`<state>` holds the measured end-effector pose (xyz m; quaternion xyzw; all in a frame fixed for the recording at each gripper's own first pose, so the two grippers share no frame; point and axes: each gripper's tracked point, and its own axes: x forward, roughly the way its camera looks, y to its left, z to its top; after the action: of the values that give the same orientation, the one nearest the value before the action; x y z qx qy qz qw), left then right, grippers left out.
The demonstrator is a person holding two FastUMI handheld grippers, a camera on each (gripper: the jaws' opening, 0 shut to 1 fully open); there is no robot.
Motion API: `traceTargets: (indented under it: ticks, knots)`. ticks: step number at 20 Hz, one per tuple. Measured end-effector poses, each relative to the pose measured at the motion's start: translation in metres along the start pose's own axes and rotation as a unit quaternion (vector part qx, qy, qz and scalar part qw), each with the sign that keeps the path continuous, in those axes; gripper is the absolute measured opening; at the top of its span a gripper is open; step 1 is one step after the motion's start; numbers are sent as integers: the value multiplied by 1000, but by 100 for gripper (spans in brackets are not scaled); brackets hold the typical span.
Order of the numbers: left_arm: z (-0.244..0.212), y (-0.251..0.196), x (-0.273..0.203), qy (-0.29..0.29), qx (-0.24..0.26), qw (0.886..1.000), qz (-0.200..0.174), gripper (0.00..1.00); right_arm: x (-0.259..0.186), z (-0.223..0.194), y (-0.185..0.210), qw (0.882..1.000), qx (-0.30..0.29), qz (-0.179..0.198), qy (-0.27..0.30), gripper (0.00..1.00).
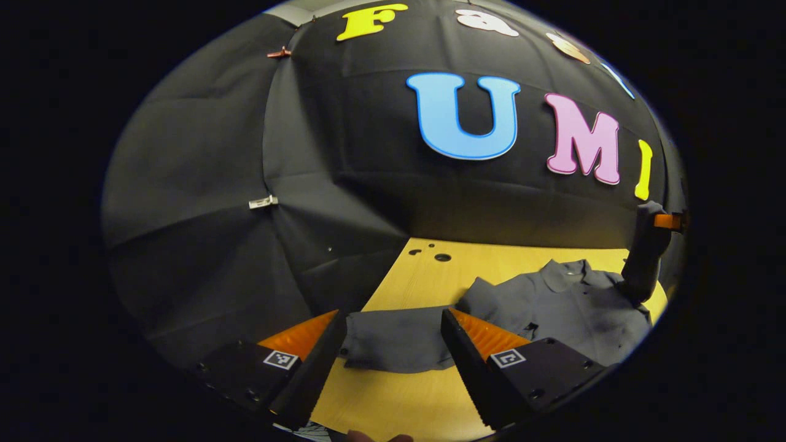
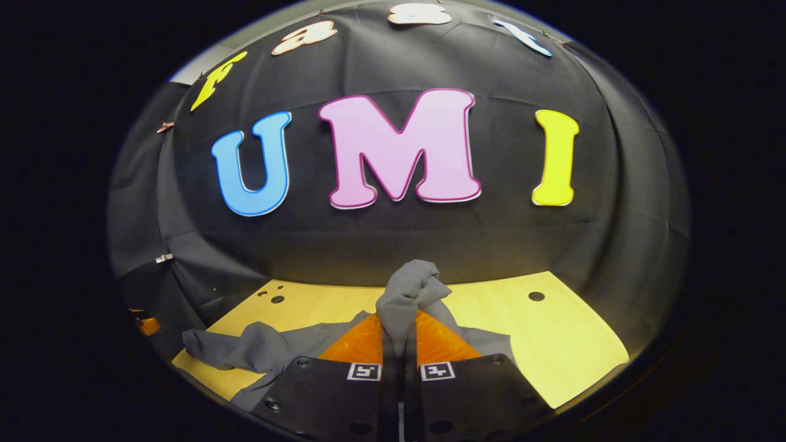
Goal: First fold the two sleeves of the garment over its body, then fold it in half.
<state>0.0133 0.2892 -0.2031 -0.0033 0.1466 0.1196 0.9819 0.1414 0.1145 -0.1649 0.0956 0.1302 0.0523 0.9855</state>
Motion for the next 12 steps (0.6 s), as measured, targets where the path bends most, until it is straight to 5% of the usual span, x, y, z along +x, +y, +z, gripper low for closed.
traceTargets:
  ticks: [12]
  knots:
    - [-82, 46, 104, 87, 13, 996, 14, 98, 57, -115, 95, 995, -21, 37, 95, 8]
